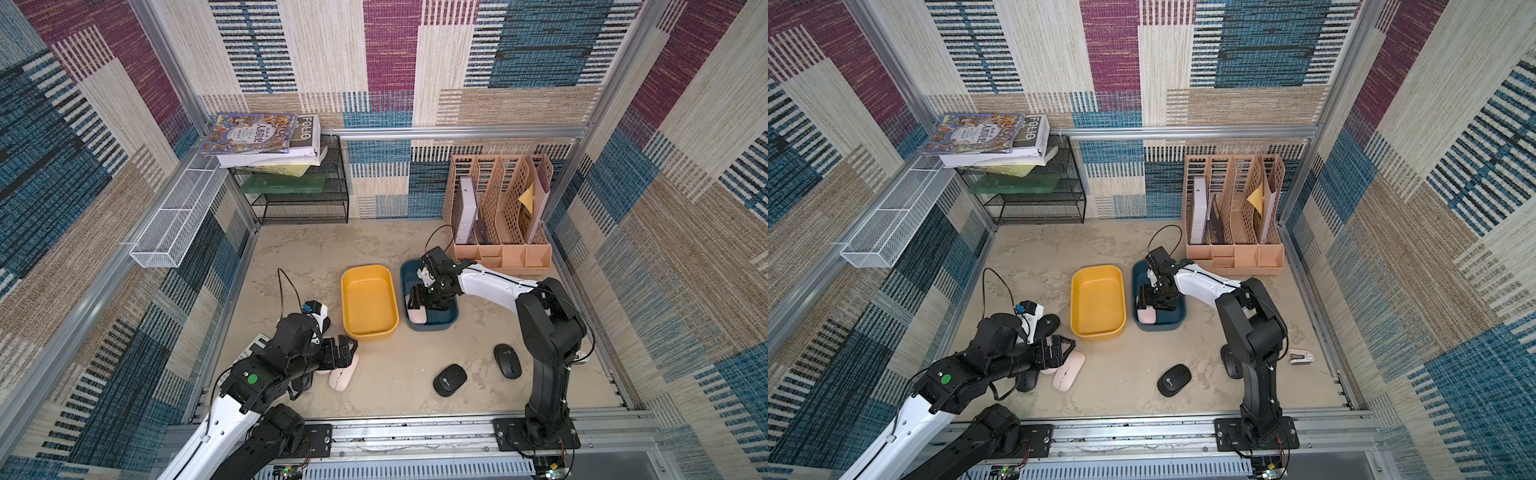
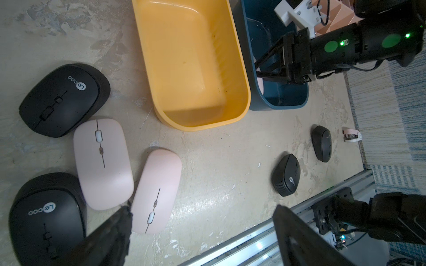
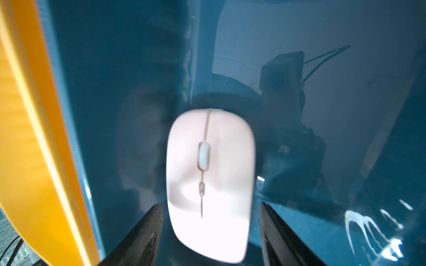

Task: Place the mice by color into the storage box
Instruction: Place the mouse in the storage box, then pick up the mouse from the center of the board.

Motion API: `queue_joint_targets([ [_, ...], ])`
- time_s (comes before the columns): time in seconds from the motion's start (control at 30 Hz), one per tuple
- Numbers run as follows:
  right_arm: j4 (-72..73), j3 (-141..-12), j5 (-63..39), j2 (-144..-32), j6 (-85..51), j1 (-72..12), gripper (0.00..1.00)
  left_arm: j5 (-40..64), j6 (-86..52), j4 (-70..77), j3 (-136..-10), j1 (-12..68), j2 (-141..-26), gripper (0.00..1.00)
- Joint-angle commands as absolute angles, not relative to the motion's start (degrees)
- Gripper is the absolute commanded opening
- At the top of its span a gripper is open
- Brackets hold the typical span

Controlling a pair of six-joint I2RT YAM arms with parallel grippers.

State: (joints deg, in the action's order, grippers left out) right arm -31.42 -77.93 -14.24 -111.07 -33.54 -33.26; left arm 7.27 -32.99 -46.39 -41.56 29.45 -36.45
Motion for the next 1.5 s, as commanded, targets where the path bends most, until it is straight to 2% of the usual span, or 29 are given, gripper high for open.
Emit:
queue_joint_targets([
  [0.0, -30.71, -77.79, -15.38, -109.86, -34.01, -32.95, 0.75, 6.94, -33.41, -46.25, -41.57, 29.40, -36.45, 1.00],
  [0.3, -30.85, -77.70, -16.71, -103.29, -34.18, -31.86, 0.76, 6.86, -36.35, -48.06, -41.27, 29.44, -37.66, 1.00],
  [0.53, -31.57, -76.80, -18.55, -94.05, -27.56, -32.65, 0.90, 5.98, -41.77, -50.60, -39.28, 30.26, -43.22, 0.99],
  [0.8, -30.00, -70.11, -19.57, -84.27, -25.75, -33.78, 1.00, -0.89, -42.38, -51.15, -38.92, 37.12, -52.53, 0.99],
  [1.0, -30.29, -67.66, -19.06, -82.05, -25.40, -33.75, 0.99, -3.83, -40.93, -51.13, -39.85, 39.35, -60.15, 0.99],
  [1.2, -30.34, -66.30, -18.46, -79.88, -24.88, -33.66, 0.99, -7.70, -40.47, -50.90, -39.84, 39.33, -63.07, 0.98],
  [1.47, -29.89, -64.25, -18.57, -78.53, -25.05, -33.62, 0.98, -4.75, -36.74, -47.11, -40.59, 40.31, -67.72, 0.96],
])
